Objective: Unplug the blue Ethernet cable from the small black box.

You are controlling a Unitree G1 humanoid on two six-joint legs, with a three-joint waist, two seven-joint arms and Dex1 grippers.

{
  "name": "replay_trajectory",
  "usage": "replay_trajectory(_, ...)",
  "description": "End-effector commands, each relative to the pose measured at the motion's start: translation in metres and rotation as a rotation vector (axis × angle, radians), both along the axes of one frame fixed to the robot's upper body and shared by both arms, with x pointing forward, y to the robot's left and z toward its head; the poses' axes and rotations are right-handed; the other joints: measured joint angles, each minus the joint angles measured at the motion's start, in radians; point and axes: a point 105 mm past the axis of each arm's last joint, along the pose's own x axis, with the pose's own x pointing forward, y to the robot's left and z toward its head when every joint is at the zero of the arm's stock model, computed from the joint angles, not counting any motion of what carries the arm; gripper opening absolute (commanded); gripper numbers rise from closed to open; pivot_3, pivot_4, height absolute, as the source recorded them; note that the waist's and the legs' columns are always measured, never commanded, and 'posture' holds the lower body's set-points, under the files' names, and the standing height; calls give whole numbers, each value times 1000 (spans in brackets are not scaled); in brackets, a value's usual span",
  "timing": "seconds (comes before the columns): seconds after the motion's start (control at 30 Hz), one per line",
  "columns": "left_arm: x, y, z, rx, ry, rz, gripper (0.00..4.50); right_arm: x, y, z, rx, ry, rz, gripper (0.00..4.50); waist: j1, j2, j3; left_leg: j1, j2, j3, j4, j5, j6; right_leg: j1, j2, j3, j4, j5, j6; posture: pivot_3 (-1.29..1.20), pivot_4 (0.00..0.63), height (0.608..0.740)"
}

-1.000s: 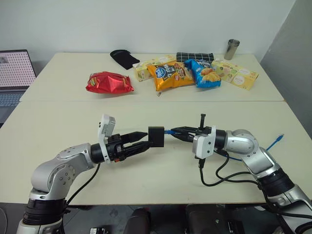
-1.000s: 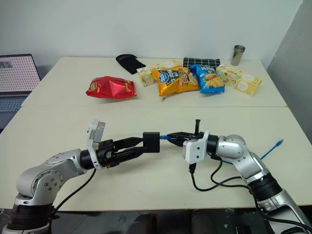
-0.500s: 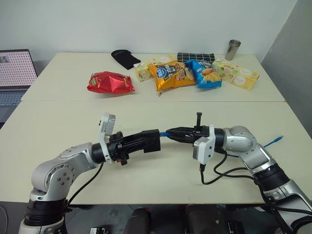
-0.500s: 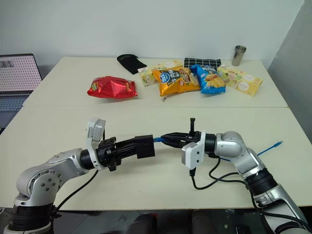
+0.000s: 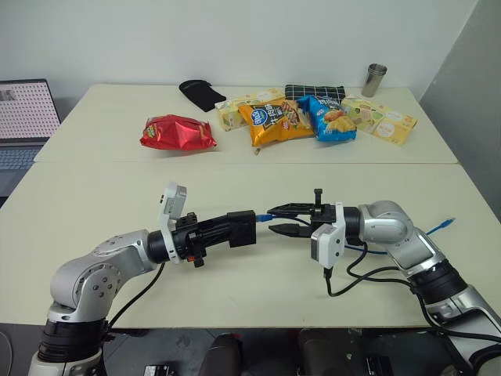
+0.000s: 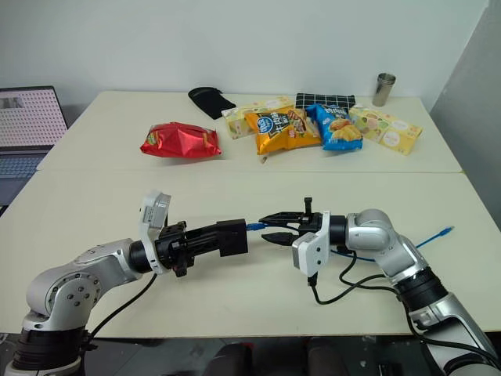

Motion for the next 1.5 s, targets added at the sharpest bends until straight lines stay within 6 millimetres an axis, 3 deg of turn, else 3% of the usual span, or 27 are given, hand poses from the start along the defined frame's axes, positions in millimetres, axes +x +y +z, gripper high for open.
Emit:
replay_trajectory(0.03,0,-4,4,14,-95,-45,792,-17,-7,18,27,232,-17,2268,2,1,0,0,0,-1,0,0,0,0,0,0,0,0,0,0,150,740)
replay_trajectory(0.2,3,-7,4,8,-165,-98,792,-26,-8,42,157,800,-84,2268,2,1,1,0,1,-4,0,0,0,1,-1,0,0,0,0,0,150,740)
replay_trajectory(0.53,-3,-7,9,-45,-210,-208,792,-21,16,40,257,1210,-106,2268,0,1,0,-2,-1,-5,0,0,0,0,0,-2,-1,0,-1,0,150,740)
replay_trajectory(1.27,-2,0,5,-44,-234,-193,792,-8,18,23,232,1268,-184,2268,-1,1,0,-2,-1,-5,0,0,1,0,1,-4,-1,-1,-1,0,150,740)
replay_trajectory(1.5,-2,1,5,-43,-234,-193,792,-6,16,20,222,1269,-186,1016,-1,1,0,-2,-1,-5,0,0,1,0,1,-4,-1,-1,-1,0,150,740)
